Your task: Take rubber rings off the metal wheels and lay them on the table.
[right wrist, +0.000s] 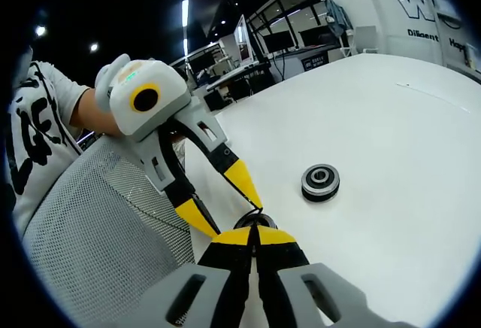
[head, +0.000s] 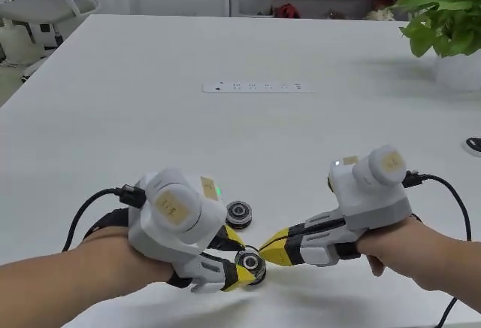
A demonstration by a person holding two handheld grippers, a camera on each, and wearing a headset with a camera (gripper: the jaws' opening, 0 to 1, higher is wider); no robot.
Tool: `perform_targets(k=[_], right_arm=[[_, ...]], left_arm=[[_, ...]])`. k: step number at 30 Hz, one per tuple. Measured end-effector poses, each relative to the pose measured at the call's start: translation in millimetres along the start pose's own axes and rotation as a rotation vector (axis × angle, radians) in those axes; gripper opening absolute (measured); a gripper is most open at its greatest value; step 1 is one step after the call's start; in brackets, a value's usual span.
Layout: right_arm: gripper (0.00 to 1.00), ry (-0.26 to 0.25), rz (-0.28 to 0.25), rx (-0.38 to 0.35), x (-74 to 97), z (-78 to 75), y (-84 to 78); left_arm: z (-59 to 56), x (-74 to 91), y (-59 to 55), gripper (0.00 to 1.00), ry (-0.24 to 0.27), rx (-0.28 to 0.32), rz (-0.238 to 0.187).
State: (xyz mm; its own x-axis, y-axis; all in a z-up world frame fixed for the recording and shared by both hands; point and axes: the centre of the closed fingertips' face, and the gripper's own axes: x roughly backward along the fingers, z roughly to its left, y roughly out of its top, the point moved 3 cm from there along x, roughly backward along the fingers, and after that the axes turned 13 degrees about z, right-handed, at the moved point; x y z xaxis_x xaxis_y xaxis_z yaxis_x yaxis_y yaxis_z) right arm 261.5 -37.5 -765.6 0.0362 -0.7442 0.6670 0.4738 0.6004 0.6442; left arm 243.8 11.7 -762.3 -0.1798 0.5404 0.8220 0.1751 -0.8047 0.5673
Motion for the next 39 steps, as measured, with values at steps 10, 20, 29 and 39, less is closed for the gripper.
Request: perform_targets(k=[10, 20, 29, 39], right_arm=[[0.00, 0.013, -0.026, -0.006, 3.9, 0.5, 4.0], [0.00, 0.028, -0.038, -0.003, 5.2, 4.4, 8.7], [0.00, 0.037, -0.054, 0.005, 4.7, 9.2, 19.6], [0.00, 0.016, -0.051, 0.004, -9.6, 6.6, 32.8]], left_arm=[[-4.3, 28.5, -0.7, 0.38, 0.003, 0.016, -0.076], [9.7, 54.8, -12.2, 0.50, 0.063, 0.060, -0.126], [18.1, 66.8, -31.9, 0.61, 0.094, 0.102, -0.125], [20.9, 72.2, -48.9, 0.67, 0.111, 0.153, -0.123]])
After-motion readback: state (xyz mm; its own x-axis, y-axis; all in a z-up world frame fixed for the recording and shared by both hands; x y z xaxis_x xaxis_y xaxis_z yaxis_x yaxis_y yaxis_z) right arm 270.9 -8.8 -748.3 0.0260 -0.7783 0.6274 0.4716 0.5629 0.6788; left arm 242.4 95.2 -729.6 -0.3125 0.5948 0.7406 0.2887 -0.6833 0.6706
